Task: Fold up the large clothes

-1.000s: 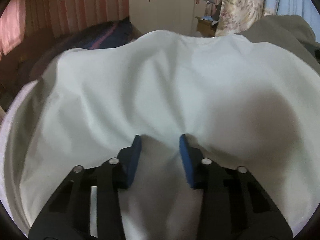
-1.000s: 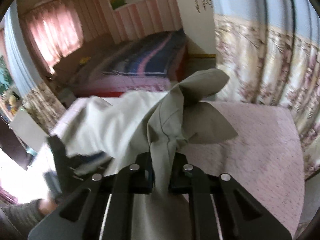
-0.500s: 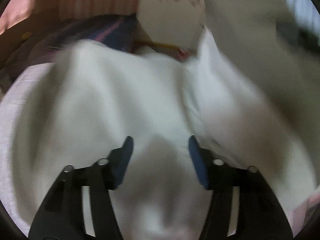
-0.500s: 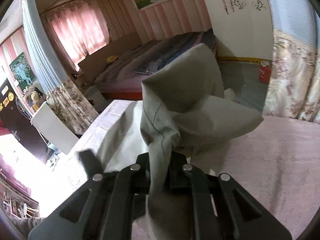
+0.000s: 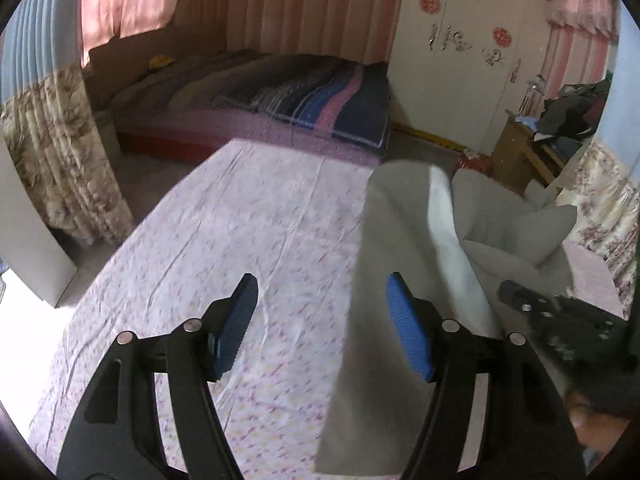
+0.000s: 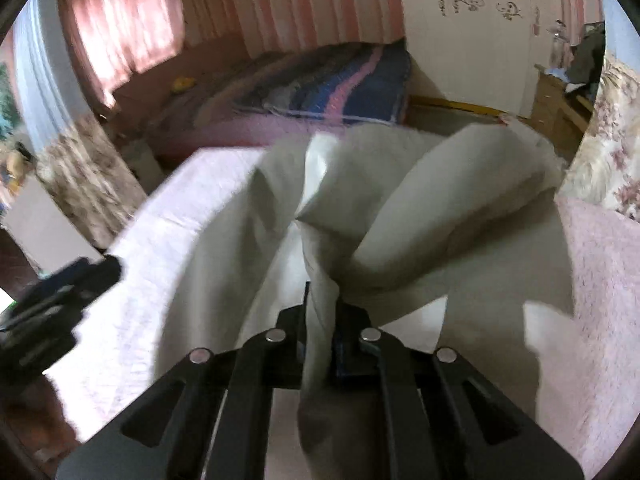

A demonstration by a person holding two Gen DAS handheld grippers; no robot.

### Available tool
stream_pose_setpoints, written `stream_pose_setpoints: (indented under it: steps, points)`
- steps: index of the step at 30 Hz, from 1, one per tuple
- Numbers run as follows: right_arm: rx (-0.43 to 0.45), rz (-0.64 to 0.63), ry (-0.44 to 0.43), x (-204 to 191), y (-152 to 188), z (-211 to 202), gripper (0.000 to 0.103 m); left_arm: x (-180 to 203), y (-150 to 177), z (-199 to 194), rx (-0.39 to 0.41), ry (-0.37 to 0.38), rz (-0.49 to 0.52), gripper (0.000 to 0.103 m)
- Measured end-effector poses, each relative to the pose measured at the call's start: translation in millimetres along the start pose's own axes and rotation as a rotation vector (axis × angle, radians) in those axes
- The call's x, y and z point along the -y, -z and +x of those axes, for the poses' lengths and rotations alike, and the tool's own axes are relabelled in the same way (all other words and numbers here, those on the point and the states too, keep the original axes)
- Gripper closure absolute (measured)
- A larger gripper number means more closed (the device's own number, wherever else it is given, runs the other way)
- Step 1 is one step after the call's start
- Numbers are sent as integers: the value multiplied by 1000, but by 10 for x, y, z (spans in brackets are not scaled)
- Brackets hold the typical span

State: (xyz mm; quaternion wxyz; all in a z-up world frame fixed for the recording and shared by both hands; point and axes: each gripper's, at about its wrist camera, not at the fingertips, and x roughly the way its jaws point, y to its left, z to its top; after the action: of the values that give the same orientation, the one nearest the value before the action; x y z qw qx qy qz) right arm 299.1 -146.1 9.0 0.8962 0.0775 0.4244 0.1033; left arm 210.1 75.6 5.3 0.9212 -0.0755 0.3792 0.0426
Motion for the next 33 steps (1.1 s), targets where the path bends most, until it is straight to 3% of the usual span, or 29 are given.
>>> stream_pose_setpoints:
  steps: [1,2,3,7,9,12,13,15,19,21,24,28,31,33]
  points:
    - [3,-5,18,-50,35,34,78,17,42,26,-14,3,0,37]
    - [11,-10,9,-95,51,13,54,14,56,59,-20,0,4,37]
    - [15,-8,-9,-129,45,-27,39,-31,105,32,-25,-1,10,37]
    - [114,-3,-104,-106,-68,-706,28,-19,203,-48,-23,29,8,33]
    - [197,-11,-104,23,-117,-1138,19,49,203,-227,1,51,9,26]
    - [310,-33,-26,351,-86,-1697,15,277,159,-538,52,98,47,16]
    - [345,-36,43,527,-57,-1849,14,360,157,-639,66,116,62,15]
    - [361,-13,121,855,23,-1978,12,578,164,-838,91,171,85,10]
    - [319,107,197,1544,299,-1976,12,1126,264,-1058,109,279,152,9]
    - [279,158,212,1795,475,-1889,12,1368,332,-1076,108,297,189,8]
    - [246,186,218,1909,649,-1781,12,1748,469,-1075,106,314,259,8]
    - [205,198,204,1959,826,-1568,12,2137,665,-961,112,284,360,8]
    - [191,200,189,1989,920,-1524,12,2170,776,-662,85,225,383,30]
    - [187,186,184,1933,912,-1510,12,2062,780,-516,53,229,349,66]
